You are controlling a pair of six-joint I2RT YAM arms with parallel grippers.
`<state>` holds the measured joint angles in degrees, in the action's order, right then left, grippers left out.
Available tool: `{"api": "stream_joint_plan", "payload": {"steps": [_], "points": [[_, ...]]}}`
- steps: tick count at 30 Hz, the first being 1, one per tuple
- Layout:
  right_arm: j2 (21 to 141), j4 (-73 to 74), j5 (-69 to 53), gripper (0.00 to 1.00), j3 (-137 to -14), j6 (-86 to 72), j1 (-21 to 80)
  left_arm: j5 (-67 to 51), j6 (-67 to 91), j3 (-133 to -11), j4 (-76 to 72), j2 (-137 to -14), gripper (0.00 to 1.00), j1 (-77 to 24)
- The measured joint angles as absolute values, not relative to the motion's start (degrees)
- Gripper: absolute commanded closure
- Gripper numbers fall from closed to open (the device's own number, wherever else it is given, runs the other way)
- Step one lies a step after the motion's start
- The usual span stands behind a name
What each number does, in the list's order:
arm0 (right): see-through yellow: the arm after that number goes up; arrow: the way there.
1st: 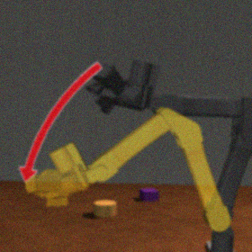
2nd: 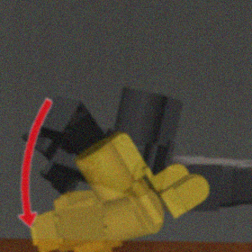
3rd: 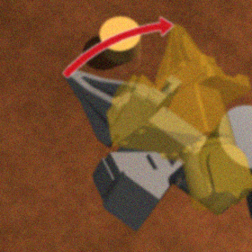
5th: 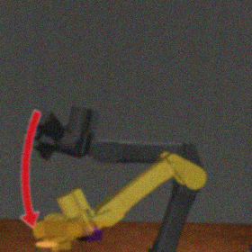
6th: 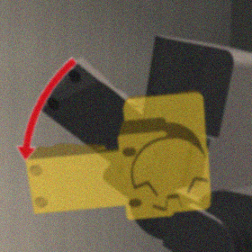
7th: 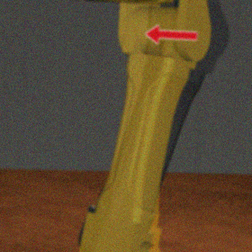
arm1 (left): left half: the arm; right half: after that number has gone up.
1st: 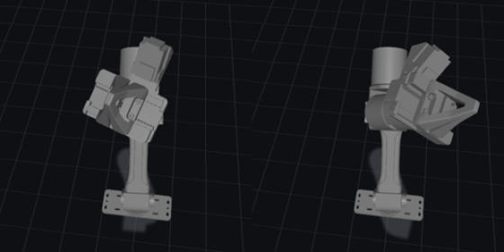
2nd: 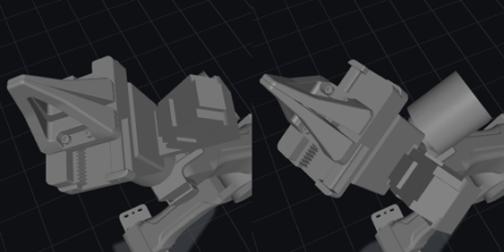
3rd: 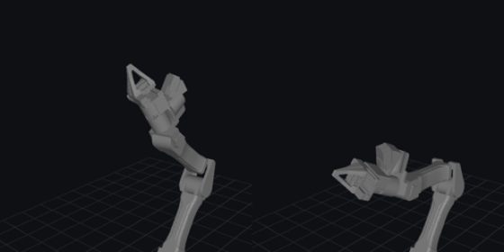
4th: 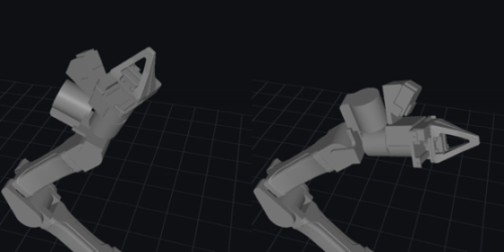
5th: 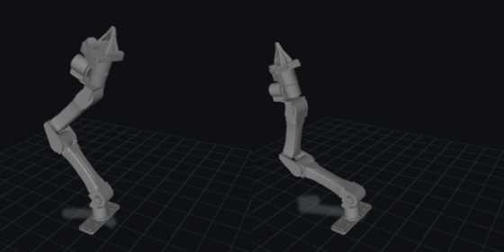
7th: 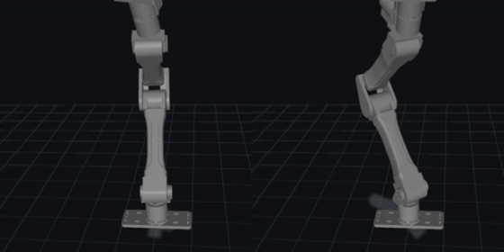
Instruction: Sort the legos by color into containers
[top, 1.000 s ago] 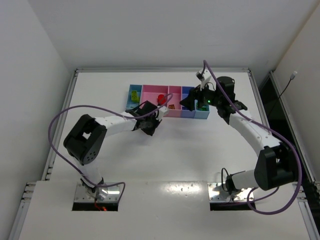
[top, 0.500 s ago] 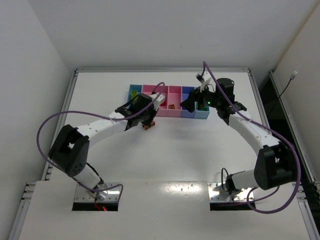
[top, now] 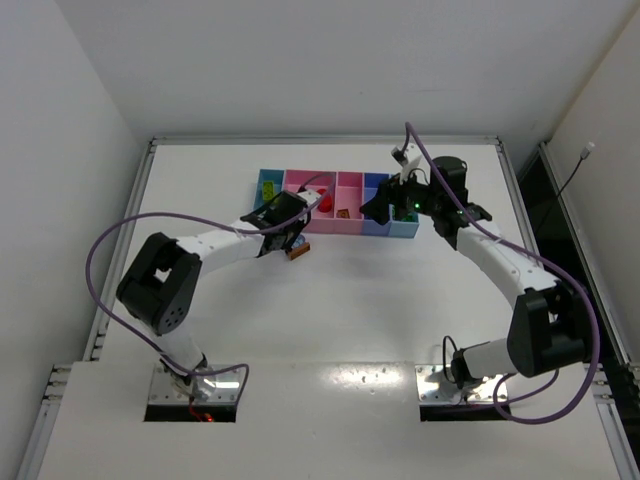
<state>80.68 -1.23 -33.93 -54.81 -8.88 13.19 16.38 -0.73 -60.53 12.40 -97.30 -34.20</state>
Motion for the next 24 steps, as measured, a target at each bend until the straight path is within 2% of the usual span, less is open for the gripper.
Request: {"api": "stream_joint_plan", "payload": {"steps": [11,24], "points": [[81.4,-1.4,-34.6,0.32,-54.8,-9.3,13.2,17.3,-3.4,-60.5,9.2,-100.7,1.00,-32.1],[81.8,-1.4,-34.7,0.32,-54.8,-9.3,12.4,10.8,-4.0,-60.5,8.0,-104.6,1.00,-32.1]]}}
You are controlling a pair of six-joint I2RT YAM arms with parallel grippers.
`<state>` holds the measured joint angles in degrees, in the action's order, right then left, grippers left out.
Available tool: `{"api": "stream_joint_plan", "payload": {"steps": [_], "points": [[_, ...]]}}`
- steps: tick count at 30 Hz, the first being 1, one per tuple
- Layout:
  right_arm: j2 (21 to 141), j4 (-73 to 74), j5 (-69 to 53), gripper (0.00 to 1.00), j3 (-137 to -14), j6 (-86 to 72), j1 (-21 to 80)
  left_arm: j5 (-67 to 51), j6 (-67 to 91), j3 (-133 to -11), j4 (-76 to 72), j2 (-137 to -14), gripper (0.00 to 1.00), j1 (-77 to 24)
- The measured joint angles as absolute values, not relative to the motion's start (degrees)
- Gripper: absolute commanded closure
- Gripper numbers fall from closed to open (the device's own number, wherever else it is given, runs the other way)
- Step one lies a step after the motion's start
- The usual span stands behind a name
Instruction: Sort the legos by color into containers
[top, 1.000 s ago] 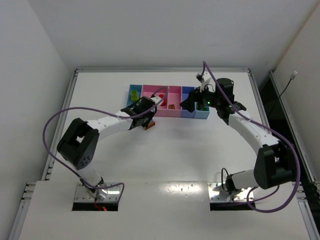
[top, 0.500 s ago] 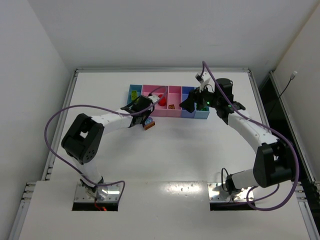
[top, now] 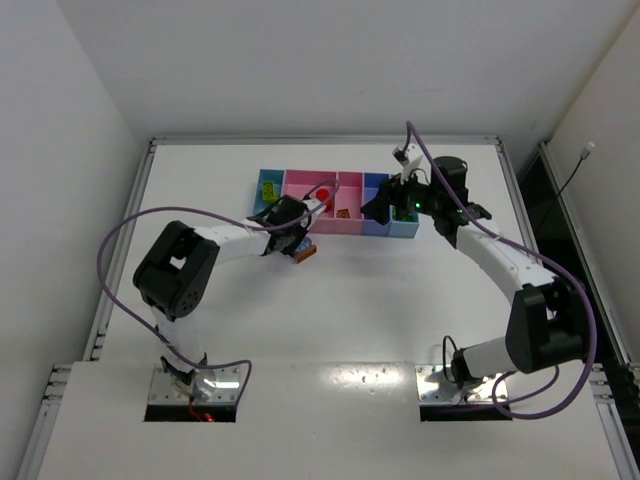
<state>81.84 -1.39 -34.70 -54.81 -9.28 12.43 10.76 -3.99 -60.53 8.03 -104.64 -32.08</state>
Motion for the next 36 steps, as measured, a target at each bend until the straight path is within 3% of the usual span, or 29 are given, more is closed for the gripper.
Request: {"api": "stream_joint_plan", "payload": {"steps": [18,19,21,22,26,36], "points": [[81.8,-1.5,-34.7,0.32,-54.4,-9.3,12.1,-17.8,-3.0,-58.0,8.1,-97.0,1.00,-37.1],[81.8,-1.5,-34.7,0.29,-54.3,-9.5,12.1,-19.3,-3.0,-57.8,8.2,-96.2,0.76,-37.1],[81.8,-1.5,-34.7,0.27,-54.3,-9.6,12.1,-21.8,-4.7,-57.5,9.3,-94.5,0.40,-37.1],[81.8,-1.5,-34.7,0.27,-54.3,-9.6,12.1,-22.9,-5.5,-57.5,10.1,-93.6,0.01,-36.9],[81.8,-1.5,-34.5,0.22,-54.2,-10.0,12.1,-27.2,-8.1,-56.7,12.2,-90.7,0.00,-35.6],[81.8,-1.5,-34.5,0.22,-54.2,-10.3,12.1,-30.8,-25.1,-56.7,15.5,-92.5,0.00,-34.7]]}}
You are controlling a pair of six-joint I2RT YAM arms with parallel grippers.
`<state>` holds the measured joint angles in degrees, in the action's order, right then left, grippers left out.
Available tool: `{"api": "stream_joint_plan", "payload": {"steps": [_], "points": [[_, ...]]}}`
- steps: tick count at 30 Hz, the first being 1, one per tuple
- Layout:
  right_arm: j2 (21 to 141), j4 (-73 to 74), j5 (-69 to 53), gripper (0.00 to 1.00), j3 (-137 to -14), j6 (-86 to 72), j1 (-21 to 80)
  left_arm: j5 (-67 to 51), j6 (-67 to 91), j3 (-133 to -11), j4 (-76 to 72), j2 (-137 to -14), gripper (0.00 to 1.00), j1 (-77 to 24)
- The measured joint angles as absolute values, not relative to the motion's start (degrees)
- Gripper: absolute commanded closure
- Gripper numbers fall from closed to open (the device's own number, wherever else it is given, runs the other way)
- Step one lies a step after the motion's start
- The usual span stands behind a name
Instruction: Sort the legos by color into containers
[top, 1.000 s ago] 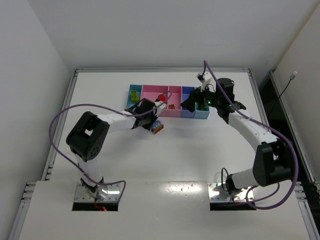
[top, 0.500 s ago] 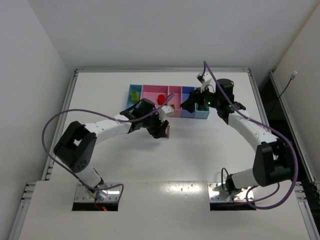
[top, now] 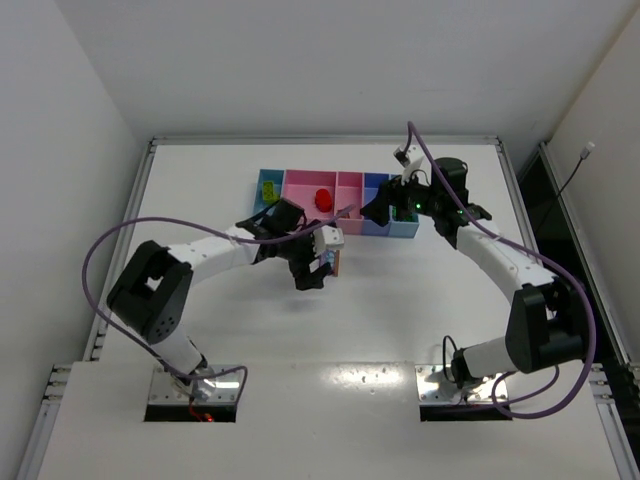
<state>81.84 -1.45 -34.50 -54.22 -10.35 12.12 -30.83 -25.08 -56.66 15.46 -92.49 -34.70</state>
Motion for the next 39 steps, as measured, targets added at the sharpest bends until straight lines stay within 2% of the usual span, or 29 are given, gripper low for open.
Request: {"api": "stream_joint_plan", "payload": {"steps": [6,12,39], "points": [[81.8,-1.4,-34.5,0.22,-54.2,-10.3,11.9,-31.6,-36.5,-61.8,19.7,-101.3,0.00,-34.2],[81.8,-1.4,-34.6,0.22,-54.2,-10.3,11.4,-30.5,-41.1,-68.7,20.3,-106.5,0.00,-32.8],[82.5,-1.5,-31.8,0.22,-52.8,-11.7,8.2,-30.3,-44.6,-73.7,22.6,-111.8,0.00,-33.9]]}}
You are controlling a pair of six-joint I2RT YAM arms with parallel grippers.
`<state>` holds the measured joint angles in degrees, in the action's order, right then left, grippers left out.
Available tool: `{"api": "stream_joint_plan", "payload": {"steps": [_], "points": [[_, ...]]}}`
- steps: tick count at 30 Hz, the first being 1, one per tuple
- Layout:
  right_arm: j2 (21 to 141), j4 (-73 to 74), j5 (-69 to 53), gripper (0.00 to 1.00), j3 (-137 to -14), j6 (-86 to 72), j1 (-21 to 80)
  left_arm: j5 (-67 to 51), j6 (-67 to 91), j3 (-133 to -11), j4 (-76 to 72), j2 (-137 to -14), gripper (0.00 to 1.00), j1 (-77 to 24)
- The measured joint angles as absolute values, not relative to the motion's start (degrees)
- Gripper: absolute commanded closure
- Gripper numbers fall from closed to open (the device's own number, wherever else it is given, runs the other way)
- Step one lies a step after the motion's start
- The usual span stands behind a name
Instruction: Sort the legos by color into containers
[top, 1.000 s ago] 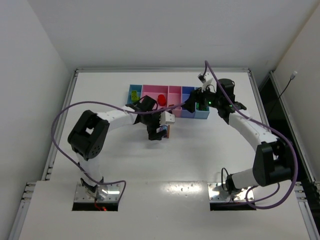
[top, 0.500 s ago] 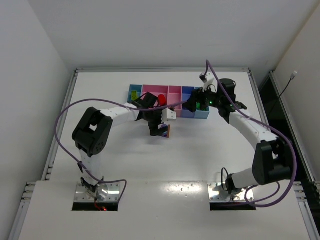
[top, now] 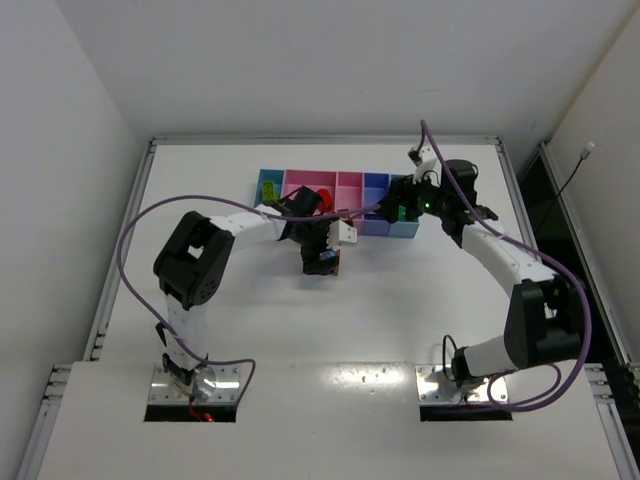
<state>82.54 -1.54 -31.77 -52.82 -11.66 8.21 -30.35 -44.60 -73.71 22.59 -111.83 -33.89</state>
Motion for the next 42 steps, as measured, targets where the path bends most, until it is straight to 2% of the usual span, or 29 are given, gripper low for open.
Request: {"api": "stream_joint_plan", "payload": {"steps": [7,11,15,17,19,22,23,26,32,37,42], "points": [[82.6,-1.7,-31.8,0.22,-52.8,-11.9,7.9,-30.5,-45.0,-75.4,24.6,-112.6,0.02,-34.6],[82.6,-1.7,-31.9,0.22,-52.8,-12.0,7.9,-30.5,-45.1,-76.7,25.3,-113.6,0.15,-34.9],[83.1,-1.7,-32.1,0.22,-52.8,-12.0,7.5,-30.4,-45.5,-79.0,26.8,-116.0,0.19,-35.5],[83.5,-1.7,-32.2,0.22,-52.8,-12.0,7.2,-30.4,-45.5,-79.6,27.4,-117.0,0.26,-35.7],[83.7,-1.7,-32.2,0.22,-52.8,-12.0,6.9,-30.4,-45.7,-79.7,27.9,-117.4,0.28,-35.7],[83.7,-1.7,-32.2,0.22,-52.8,-12.0,6.8,-30.2,-45.8,-80.2,28.7,-117.4,0.47,-35.8],[83.7,-1.7,-32.2,0.22,-52.8,-12.0,6.8,-30.2,-45.8,-80.3,28.9,-117.4,0.64,-35.8],[83.7,-1.7,-32.4,0.22,-52.8,-12.3,6.6,-30.3,-45.1,-80.4,29.1,-117.4,1.00,-35.9],[83.7,-1.7,-34.2,0.24,-52.8,-16.5,4.7,-30.2,-36.9,-74.0,22.7,-113.3,1.00,-35.5],[83.7,-1.7,-38.0,0.24,-52.8,-23.7,3.6,-29.6,-25.5,-66.1,14.4,-102.0,1.00,-34.5],[84.7,-1.3,-42.9,0.26,-52.9,-28.9,4.4,-28.7,-16.6,-65.1,7.7,-92.2,1.00,-34.5]]}}
